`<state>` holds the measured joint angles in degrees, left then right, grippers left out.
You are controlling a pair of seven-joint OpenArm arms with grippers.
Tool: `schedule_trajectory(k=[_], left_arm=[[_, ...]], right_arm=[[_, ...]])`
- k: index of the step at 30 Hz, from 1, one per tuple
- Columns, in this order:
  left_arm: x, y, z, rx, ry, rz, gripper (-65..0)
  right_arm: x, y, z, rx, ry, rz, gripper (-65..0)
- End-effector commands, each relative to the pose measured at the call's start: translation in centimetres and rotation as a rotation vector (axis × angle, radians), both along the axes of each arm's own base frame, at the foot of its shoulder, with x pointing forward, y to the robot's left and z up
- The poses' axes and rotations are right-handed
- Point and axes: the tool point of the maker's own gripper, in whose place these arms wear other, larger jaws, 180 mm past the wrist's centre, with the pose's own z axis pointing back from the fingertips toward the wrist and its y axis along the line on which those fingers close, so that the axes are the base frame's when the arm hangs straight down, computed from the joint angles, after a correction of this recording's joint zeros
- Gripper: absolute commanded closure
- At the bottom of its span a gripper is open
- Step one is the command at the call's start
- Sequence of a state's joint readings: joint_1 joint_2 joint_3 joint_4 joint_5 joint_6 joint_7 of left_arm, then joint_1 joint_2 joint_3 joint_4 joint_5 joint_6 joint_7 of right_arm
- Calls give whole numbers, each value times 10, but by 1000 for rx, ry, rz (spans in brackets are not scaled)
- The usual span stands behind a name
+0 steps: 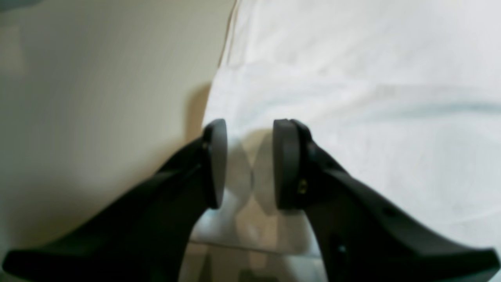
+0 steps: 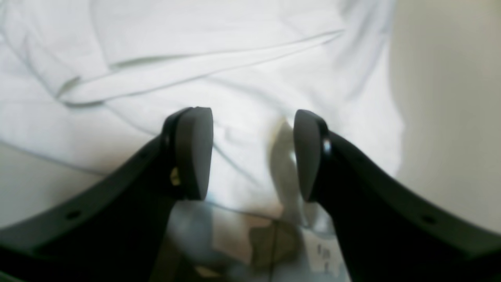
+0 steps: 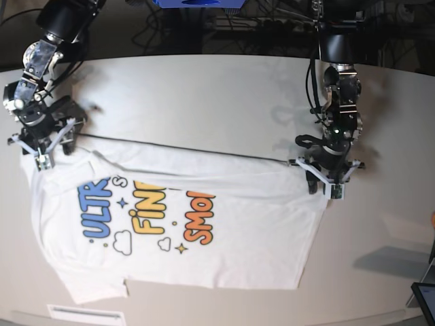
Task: Fold the T-shirt properly
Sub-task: 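Grasp the shoulder edge with both grippers and drag it to smooth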
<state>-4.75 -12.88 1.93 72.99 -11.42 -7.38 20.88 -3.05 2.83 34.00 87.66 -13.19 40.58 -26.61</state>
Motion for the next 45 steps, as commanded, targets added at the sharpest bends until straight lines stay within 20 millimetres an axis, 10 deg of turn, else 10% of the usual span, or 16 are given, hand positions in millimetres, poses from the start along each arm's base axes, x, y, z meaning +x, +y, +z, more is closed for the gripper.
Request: schedule_trajectory(k=[1, 21, 33, 45], left_arm=[[11, 5, 17, 12, -59, 3, -205], [-56, 18, -34, 39, 98, 9, -205], [-98, 4, -26, 55, 98, -38, -205], [-151, 57, -4, 125, 103, 82, -205]], right_arm=[[6, -6, 6, -5, -29, -7, -321], [-28, -7, -16, -12, 53, -6, -319], [-56, -10, -6, -74, 67, 7, -319], [-89, 1, -10, -75, 108, 12, -319]])
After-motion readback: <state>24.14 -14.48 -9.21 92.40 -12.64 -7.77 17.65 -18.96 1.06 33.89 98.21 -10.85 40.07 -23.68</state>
